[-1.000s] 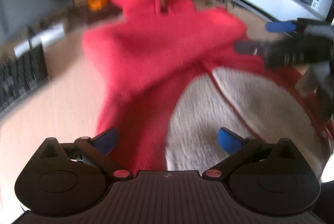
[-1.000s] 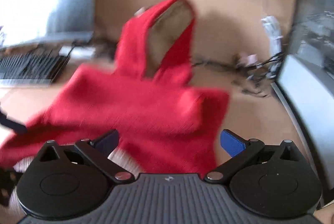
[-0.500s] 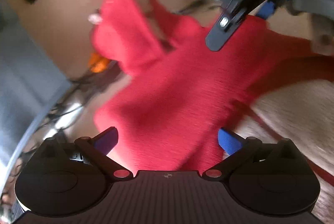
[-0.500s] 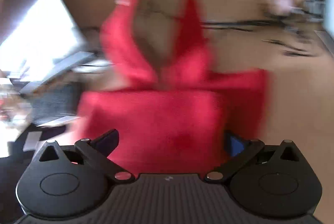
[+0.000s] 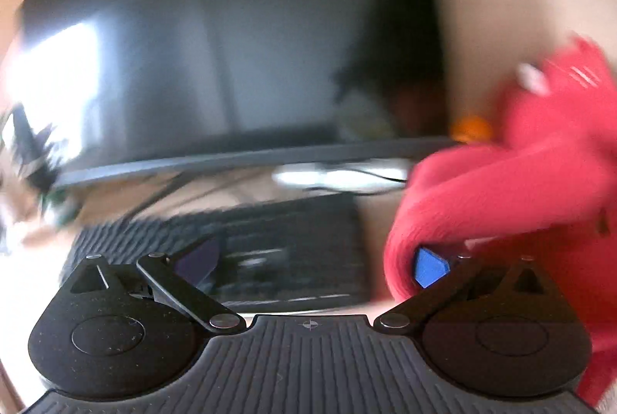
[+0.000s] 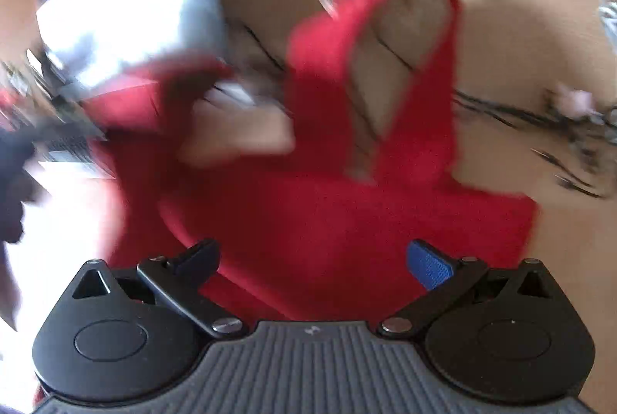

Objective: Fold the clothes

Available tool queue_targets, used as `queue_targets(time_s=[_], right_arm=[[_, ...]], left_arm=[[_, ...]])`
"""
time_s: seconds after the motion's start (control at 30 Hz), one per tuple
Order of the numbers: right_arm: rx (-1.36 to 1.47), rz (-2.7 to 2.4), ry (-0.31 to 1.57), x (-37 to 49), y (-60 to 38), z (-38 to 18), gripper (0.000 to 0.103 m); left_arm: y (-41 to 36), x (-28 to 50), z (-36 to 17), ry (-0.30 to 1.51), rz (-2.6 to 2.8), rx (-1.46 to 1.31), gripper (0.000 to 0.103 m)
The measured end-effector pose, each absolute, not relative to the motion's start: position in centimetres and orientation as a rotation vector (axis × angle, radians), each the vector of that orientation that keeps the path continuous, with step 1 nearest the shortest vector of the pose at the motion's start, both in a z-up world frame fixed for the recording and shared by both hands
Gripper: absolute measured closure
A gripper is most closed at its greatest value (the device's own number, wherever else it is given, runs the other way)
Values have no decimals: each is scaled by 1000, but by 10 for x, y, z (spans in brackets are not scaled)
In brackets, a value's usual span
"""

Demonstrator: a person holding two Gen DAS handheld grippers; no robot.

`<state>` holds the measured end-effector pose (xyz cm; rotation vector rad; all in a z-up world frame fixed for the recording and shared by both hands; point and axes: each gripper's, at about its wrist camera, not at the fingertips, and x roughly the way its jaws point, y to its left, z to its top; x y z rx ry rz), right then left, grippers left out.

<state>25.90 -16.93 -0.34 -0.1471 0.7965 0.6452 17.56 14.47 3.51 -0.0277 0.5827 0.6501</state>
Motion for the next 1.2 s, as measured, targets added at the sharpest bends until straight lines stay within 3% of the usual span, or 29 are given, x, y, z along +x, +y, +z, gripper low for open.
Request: queue_targets(time_s=[0.33,0.53,0.67,0.93,1.2], right_arm=[[-481,656,618,214,-108,-5,0],[-769,503,536,207,-47,-33,0],[-725,275,460,218,-69,-16,0],[-333,-476,386,207,-244,43,0],[-69,-160,523,175,-275,40,0]], left_arm=[[242,110,48,598,858,-275,0],[222,93,45,644,750,-281,0],[193,97,44,678,598,-241,0],[122,142,40,674,242,-169,0],[40,193,-6,797,-118,-137,0]])
